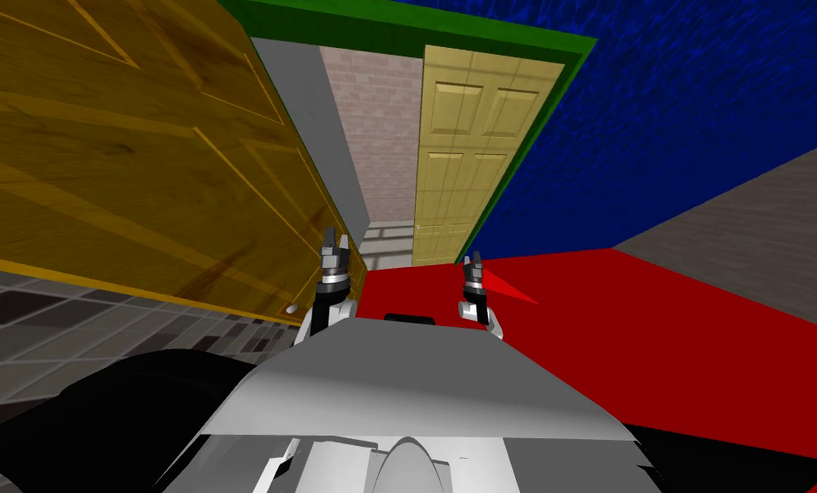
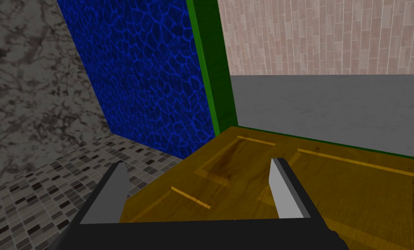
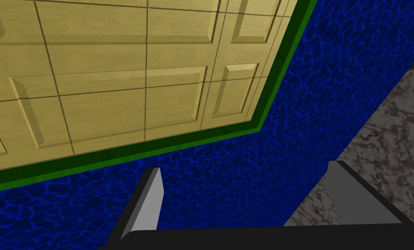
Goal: Pull the door open
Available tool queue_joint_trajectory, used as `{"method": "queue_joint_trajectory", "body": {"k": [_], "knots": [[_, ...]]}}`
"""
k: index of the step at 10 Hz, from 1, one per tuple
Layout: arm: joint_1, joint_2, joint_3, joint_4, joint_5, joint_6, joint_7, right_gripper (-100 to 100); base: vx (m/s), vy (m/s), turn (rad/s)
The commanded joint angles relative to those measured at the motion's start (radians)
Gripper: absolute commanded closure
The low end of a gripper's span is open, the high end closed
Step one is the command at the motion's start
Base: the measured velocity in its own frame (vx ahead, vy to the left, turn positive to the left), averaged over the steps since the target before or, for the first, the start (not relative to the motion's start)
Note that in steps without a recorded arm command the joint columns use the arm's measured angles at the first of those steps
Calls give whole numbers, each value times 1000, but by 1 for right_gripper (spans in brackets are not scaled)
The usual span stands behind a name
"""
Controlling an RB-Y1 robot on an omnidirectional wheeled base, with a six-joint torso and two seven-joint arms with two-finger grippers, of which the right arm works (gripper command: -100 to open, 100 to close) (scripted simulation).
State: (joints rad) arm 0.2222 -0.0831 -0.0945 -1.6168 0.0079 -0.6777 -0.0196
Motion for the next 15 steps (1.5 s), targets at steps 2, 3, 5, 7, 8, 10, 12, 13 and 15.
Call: {"method": "queue_joint_trajectory", "body": {"k": [2, 3, 5, 7, 8, 10, 12, 13, 15], "knots": [[-28, -7, -6, 72, -10, -7, 1, -100, 104, 15, 116], [-39, -9, -9, 96, -13, -11, 2, -100, 94, 22, 124], [-60, -13, -14, 158, -21, -18, 3, -100, 105, 6, 103], [-82, -18, -18, 215, -28, -26, 3, -100, 108, -1, 134], [-93, -19, -21, 243, -32, -29, 4, -100, 121, 4, 116], [-114, -22, -26, 300, -39, -37, 5, -100, 106, 10, 111], [-135, -25, -31, 358, -47, -44, 6, -100, 111, -3, 128], [-146, -27, -33, 381, -50, -48, 6, -100, 114, -1, 108], [-156, -28, -35, 413, -54, -51, 6, -100, 67, -3, 55]]}}
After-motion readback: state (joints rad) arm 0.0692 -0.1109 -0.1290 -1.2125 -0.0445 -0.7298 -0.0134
